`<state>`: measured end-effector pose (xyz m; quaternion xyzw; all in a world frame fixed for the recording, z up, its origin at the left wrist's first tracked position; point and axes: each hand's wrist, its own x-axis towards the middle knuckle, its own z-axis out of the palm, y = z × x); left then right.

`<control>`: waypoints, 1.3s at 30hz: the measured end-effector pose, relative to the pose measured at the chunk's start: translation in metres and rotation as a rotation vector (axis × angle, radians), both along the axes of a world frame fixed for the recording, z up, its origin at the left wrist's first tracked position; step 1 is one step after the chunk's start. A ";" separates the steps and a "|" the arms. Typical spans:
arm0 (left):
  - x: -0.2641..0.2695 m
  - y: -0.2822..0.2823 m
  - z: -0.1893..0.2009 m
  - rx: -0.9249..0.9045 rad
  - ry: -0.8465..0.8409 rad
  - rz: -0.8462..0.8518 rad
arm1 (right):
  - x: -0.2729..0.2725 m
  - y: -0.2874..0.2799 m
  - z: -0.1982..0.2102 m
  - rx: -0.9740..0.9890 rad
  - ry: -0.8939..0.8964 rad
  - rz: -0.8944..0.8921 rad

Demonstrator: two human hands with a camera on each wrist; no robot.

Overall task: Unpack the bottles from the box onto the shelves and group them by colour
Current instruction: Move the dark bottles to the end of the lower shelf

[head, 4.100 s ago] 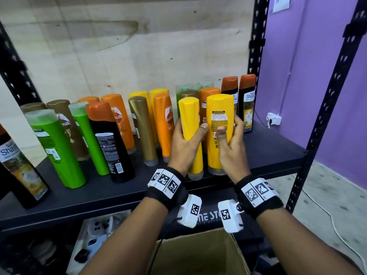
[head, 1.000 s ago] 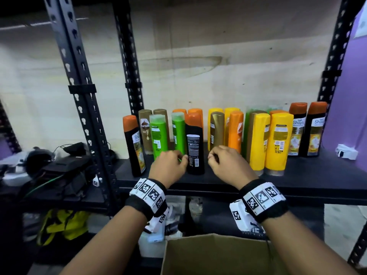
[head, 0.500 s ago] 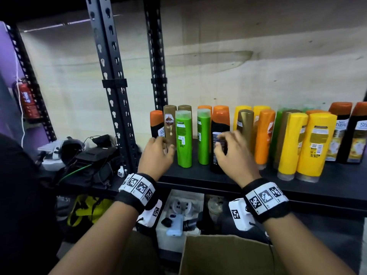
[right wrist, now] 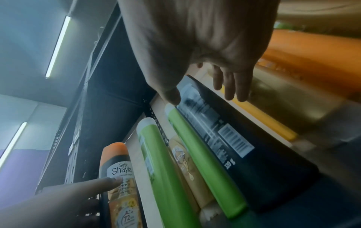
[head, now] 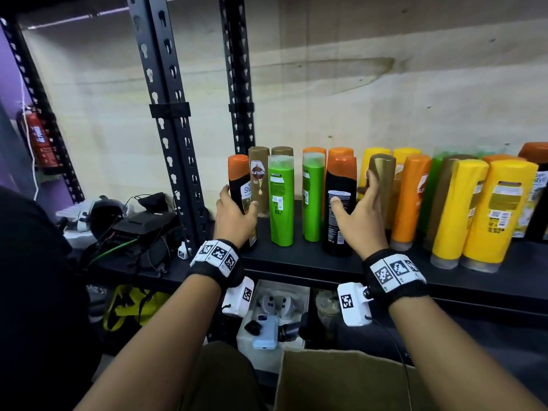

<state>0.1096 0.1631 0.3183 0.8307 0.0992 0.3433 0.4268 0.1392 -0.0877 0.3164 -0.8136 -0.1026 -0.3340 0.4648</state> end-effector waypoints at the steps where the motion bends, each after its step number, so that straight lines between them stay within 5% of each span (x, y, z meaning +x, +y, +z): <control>1: 0.004 0.001 -0.001 -0.018 -0.003 -0.003 | 0.003 0.002 -0.001 0.026 0.033 0.030; 8: 0.017 0.006 -0.007 -0.097 0.065 0.000 | 0.013 0.011 -0.016 0.086 0.084 0.062; 19: -0.001 -0.004 -0.019 -0.132 -0.086 -0.054 | 0.009 -0.001 -0.020 0.197 0.068 0.080; 39: -0.040 -0.146 0.037 -0.174 -0.285 -0.406 | -0.050 -0.091 0.021 0.225 -0.096 0.118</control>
